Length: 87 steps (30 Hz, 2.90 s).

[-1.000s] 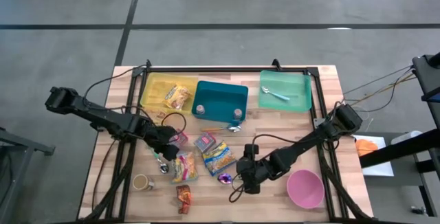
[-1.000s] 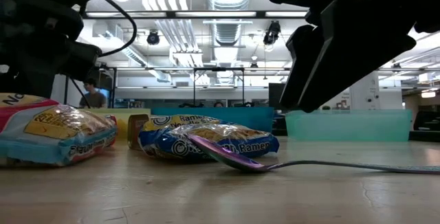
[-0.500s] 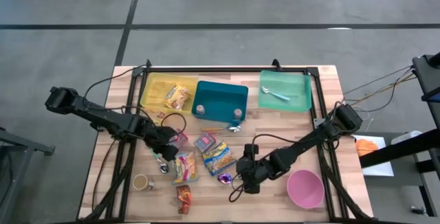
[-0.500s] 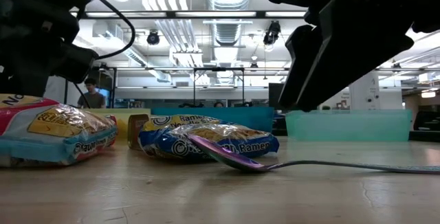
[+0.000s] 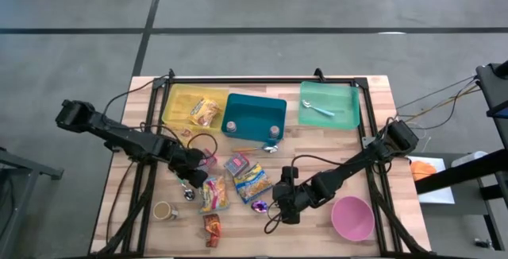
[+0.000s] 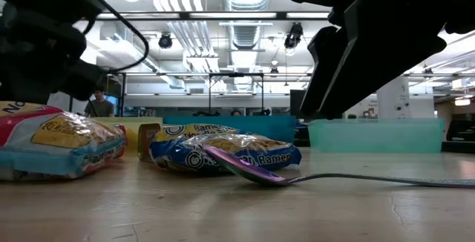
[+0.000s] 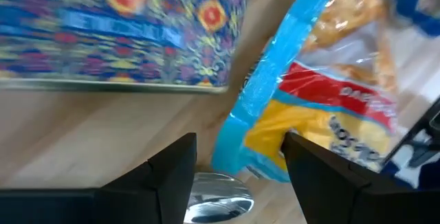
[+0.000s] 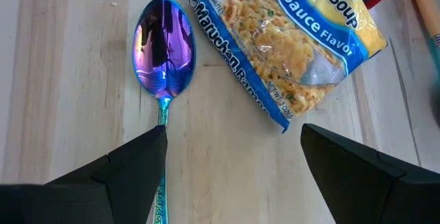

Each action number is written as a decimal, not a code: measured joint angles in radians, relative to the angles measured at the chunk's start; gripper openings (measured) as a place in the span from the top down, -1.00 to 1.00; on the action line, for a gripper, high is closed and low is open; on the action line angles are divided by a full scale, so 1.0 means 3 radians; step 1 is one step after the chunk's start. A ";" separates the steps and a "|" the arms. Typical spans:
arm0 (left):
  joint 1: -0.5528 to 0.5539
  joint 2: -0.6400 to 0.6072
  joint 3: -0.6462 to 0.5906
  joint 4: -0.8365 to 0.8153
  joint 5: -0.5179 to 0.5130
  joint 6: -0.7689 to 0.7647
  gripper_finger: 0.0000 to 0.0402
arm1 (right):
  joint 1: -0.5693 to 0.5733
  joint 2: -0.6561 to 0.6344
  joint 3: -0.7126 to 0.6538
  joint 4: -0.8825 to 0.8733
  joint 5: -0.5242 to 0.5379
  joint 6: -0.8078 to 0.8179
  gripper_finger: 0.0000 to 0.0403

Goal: Pick & Place Food Item
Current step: Put the light blue noodle pack into the yellow bin

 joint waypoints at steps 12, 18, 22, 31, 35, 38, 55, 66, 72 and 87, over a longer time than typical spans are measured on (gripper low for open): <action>0.0022 0.0326 0.0177 0.0072 0.0082 0.0291 0.16 | 0.0015 0.0000 0.0000 0.0002 0.0000 -0.0001 -0.64; 0.0021 0.0325 0.0247 0.0075 0.0129 0.0466 0.86 | 0.0015 0.0000 0.0000 -0.0001 0.0000 -0.0003 -0.64; 0.0020 0.0325 0.0247 0.0074 0.0145 0.0462 0.97 | 0.0015 0.0000 0.0000 -0.0002 0.0000 -0.0004 -0.64; 0.0020 0.0319 0.0597 0.0041 0.0159 0.0614 0.99 | 0.0013 0.0000 0.0000 -0.0002 0.0001 -0.0039 -0.64; 0.0020 0.0319 0.0917 -0.0429 -0.0026 0.0742 0.99 | 0.0013 0.0000 0.0000 -0.0003 0.0001 -0.0038 -0.64; 0.0017 0.0319 0.1163 -0.0756 -0.0175 0.0825 0.99 | 0.0013 0.0000 0.0000 -0.0003 0.0001 -0.0038 -0.64; 0.0012 0.0319 0.2001 -0.1280 -0.0782 0.1196 1.00 | 0.0013 0.0000 0.0000 -0.0002 0.0026 -0.0066 -0.64; 0.0085 0.0319 0.2699 -0.1821 -0.1282 0.1571 1.00 | 0.0013 0.0000 0.0000 0.0018 0.0034 -0.0077 -0.64; 0.0327 0.0318 0.3173 -0.2243 -0.1584 0.1782 1.00 | 0.0013 0.0000 0.0000 0.0035 0.0036 -0.0090 -0.64; 0.2262 0.0375 0.3385 -0.2718 -0.1518 0.2278 1.00 | 0.0013 0.0000 0.0000 0.0035 0.0036 -0.0128 -0.64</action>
